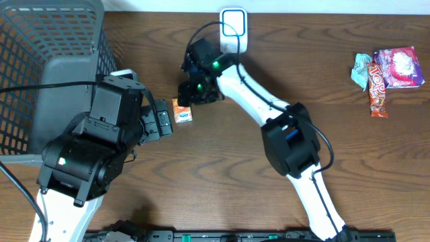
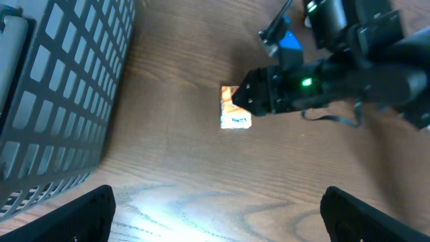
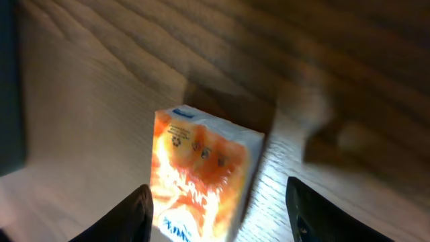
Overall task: Scan the item barcode
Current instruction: 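Reach the right gripper to the orange packet and grasp it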
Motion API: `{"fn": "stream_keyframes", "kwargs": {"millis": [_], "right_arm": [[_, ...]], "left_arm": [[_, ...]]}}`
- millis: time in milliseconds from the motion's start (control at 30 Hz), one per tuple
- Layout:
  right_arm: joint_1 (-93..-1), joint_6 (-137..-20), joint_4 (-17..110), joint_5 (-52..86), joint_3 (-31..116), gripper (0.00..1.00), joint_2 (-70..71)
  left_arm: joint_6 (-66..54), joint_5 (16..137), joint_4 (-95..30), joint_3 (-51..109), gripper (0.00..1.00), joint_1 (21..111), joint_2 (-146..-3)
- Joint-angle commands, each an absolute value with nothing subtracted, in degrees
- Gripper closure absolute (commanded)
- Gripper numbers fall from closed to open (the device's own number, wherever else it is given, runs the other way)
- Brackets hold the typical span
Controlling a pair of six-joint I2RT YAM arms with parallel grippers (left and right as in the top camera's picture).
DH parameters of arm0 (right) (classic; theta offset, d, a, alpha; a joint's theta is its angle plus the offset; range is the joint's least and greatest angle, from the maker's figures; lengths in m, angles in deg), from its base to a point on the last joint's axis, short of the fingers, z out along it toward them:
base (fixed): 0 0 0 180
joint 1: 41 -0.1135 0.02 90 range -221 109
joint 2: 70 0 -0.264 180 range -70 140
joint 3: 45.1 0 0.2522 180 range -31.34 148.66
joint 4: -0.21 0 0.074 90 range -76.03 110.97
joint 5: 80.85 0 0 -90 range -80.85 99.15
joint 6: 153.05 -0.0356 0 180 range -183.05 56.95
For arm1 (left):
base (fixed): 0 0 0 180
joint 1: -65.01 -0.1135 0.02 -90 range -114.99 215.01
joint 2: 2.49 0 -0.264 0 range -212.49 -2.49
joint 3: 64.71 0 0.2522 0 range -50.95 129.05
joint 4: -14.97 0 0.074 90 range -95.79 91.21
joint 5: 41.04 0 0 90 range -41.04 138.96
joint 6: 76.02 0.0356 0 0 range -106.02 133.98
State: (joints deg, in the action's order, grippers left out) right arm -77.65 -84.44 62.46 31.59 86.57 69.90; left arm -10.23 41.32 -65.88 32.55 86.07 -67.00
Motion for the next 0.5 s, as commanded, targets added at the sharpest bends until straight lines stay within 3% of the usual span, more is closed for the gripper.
{"fn": "stream_keyframes", "kwargs": {"millis": [0, 67, 133, 233, 267, 467], "right_arm": [[-78.9, -89.2, 60.5, 29.8, 83.0, 0.42, 69.9], [-79.4, -89.4, 58.3, 31.8, 80.9, 0.46, 69.9], [-79.7, -89.3, 56.5, 34.0, 79.4, 0.59, 69.9], [-79.3, -88.9, 56.8, 35.2, 79.5, 0.93, 69.8], [-79.0, -88.4, 56.8, 36.7, 79.6, 0.99, 69.7], [-73.9, -85.0, 57.1, 60.9, 81.1, 0.99, 69.2]], "left_arm": [[-10.3, 41.0, -66.0, 32.8, 0.02, 85.9, -66.9], [-10.3, 41.0, -66.1, 32.8, 0.02, 85.9, -66.9], [-10.3, 41.0, -66.1, 32.8, 0.02, 85.9, -66.9], [-10.3, 41.0, -66.1, 32.8, 0.02, 85.9, -66.9], [-10.3, 41.0, -66.1, 32.8, 0.02, 85.9, -66.9], [-10.3, 41.0, -66.1, 32.8, 0.02, 85.9, -66.9]]}}
